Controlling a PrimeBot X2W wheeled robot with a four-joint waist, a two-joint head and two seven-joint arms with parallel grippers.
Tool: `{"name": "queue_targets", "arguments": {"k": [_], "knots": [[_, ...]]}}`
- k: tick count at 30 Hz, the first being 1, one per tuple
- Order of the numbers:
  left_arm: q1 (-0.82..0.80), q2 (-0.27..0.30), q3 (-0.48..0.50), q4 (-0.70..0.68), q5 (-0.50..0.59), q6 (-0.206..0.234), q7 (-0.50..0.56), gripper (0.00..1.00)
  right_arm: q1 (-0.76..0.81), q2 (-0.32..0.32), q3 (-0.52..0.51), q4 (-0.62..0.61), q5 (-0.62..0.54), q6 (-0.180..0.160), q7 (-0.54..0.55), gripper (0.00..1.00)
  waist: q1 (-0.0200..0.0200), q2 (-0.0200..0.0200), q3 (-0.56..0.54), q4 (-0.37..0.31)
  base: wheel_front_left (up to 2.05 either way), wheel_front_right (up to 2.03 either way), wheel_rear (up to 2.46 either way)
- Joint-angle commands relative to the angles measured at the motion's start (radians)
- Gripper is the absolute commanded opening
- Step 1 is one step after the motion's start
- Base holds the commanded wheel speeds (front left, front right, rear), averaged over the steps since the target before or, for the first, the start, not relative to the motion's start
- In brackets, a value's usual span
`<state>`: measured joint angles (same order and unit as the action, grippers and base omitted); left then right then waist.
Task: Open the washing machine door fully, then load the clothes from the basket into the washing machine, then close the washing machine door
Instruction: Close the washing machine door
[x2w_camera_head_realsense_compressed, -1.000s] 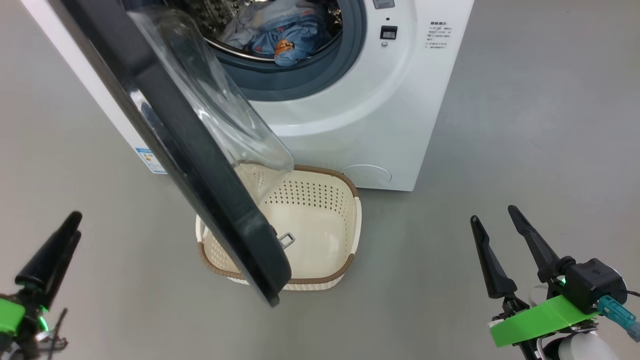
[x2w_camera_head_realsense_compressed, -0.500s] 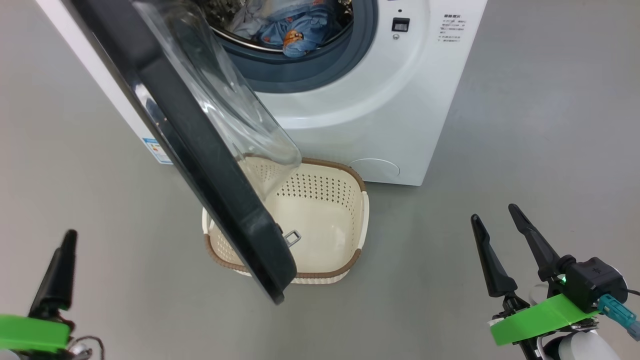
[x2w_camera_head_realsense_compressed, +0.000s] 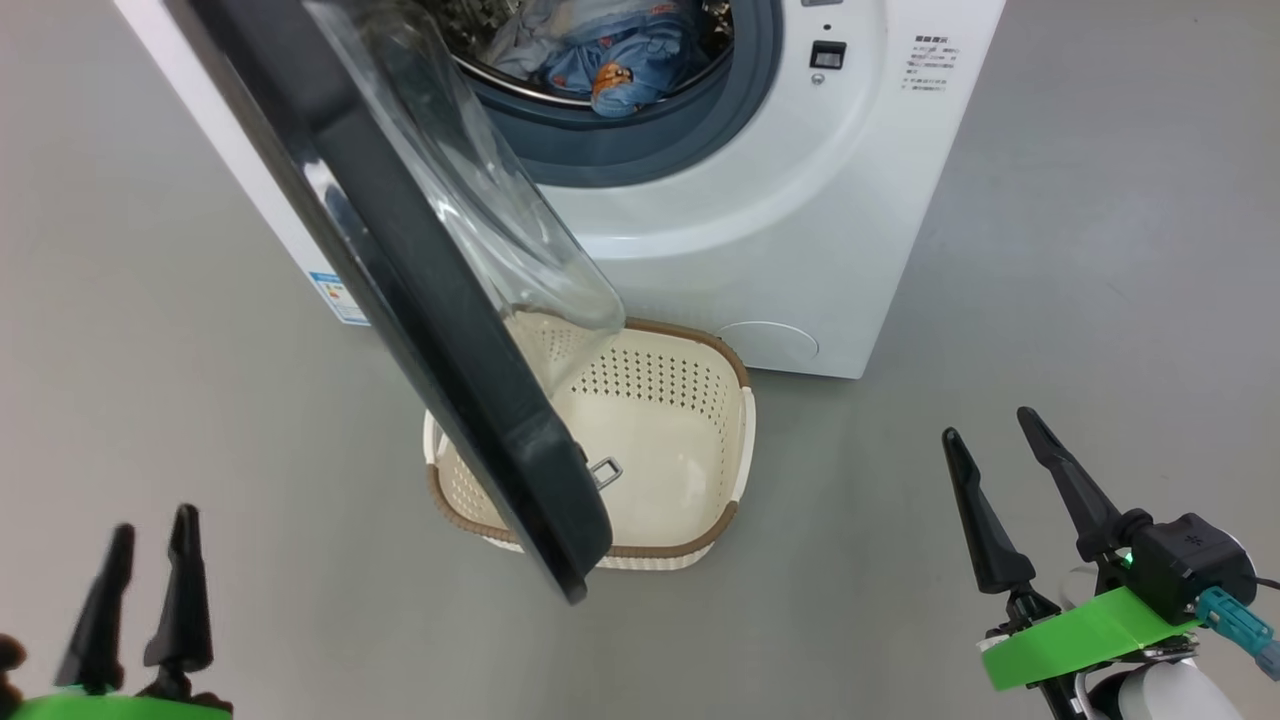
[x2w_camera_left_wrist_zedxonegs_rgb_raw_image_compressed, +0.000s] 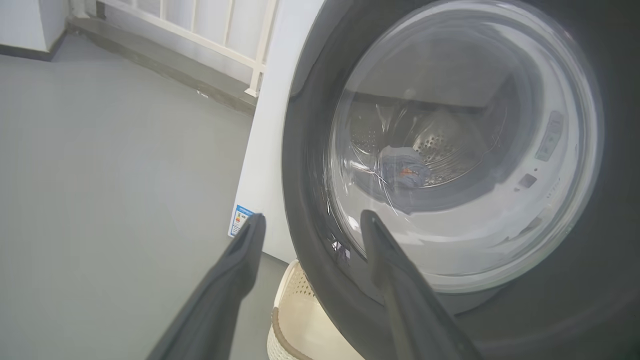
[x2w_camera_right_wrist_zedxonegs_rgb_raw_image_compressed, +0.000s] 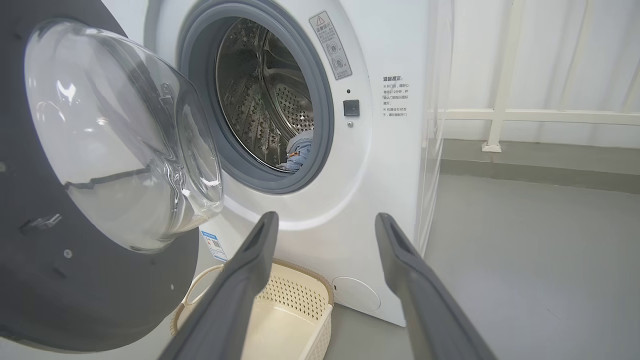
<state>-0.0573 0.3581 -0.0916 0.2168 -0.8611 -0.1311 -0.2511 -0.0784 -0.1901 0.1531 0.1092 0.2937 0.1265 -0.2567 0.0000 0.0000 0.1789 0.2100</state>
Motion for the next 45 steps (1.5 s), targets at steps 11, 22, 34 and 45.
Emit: {"name": "queue_targets", "arguments": {"k": [11,22,34,45], "knots": [[0.037,-0.158,0.212,-0.122,0.406,0.0,-0.011,1.0,-0.024,-0.01,0.023,-0.025,-0.007,0.004,-0.005,1.0,0.0,0.0,-0.012,0.001,0.0,0.0,0.0],[0.061,-0.216,0.258,-0.121,0.507,0.0,-0.011,1.0,-0.026,-0.009,0.027,-0.022,-0.006,0.004,-0.005,1.0,0.0,0.0,-0.017,0.005,0.0,0.0,0.0],[0.064,-0.216,0.24,-0.111,0.517,0.0,-0.011,1.0,-0.095,0.012,0.071,-0.041,0.01,0.004,-0.005,0.0,0.0,0.0,-0.032,0.03,0.0,0.0,0.0],[0.079,-0.223,0.237,-0.116,0.53,0.0,-0.011,1.0,-0.182,0.042,0.226,-0.218,0.01,0.004,-0.005,0.0,0.0,0.0,-0.058,0.068,0.0,0.0,0.0]]}}
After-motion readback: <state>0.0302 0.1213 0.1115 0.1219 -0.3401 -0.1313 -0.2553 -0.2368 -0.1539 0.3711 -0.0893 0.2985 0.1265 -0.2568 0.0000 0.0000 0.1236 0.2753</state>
